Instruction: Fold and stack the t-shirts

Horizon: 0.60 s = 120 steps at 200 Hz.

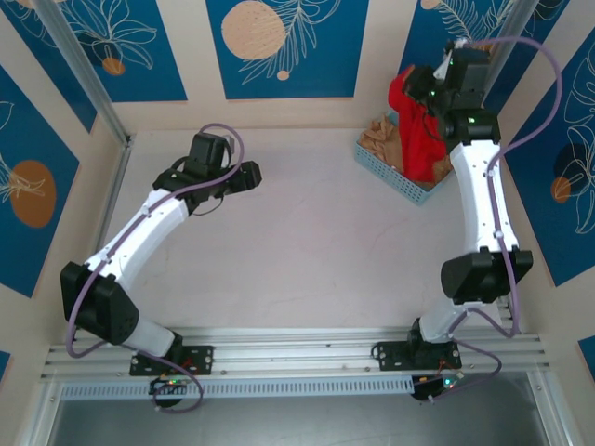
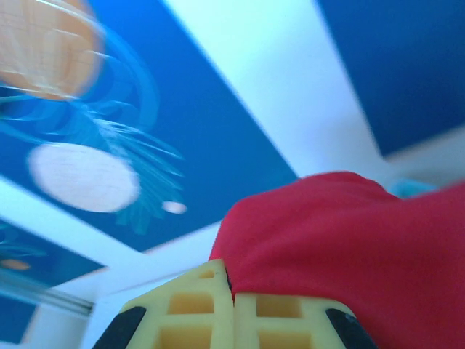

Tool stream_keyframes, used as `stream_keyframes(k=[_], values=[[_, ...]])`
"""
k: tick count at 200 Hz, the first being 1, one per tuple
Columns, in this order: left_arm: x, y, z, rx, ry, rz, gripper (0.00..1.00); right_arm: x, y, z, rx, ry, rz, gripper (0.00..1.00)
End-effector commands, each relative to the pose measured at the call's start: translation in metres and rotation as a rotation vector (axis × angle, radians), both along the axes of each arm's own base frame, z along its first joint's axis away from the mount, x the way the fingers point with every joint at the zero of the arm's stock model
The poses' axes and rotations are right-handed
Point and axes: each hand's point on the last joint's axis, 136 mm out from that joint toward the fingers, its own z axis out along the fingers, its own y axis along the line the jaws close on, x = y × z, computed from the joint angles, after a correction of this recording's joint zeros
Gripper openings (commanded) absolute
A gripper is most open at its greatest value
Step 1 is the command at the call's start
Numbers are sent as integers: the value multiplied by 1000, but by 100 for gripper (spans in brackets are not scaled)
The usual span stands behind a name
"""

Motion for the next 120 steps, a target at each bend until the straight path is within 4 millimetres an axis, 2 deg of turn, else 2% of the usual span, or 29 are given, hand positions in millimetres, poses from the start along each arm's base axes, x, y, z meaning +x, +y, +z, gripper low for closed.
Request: stream_keyframes(k=[1, 15, 34, 48, 60, 77, 94, 102, 120], values=[[1, 25, 21, 86, -36, 91, 75, -33, 39, 68, -61, -170, 118, 0], [2, 33, 26, 117, -38, 125, 75, -49, 66, 90, -65, -222, 201, 0], [1, 46, 34, 158, -50, 178, 77, -65, 98, 106, -38, -257, 293, 0], [-1, 56, 42, 188, -60, 220, 78, -71, 120, 104, -7, -239, 352, 0], [-4, 62, 50, 199, -76, 239, 78, -73, 139, 91, 3, -195, 396, 0], [-9, 69, 58, 204, -91, 263, 80, -69, 160, 55, 23, -83, 429, 0], [-15, 73, 59, 207, -87, 268, 80, -63, 172, -1, 32, 92, 423, 0], [-17, 73, 57, 208, -78, 259, 80, -64, 175, -34, 25, 185, 409, 0], [-22, 65, 43, 196, -44, 206, 77, -70, 167, -125, 13, 456, 329, 0]])
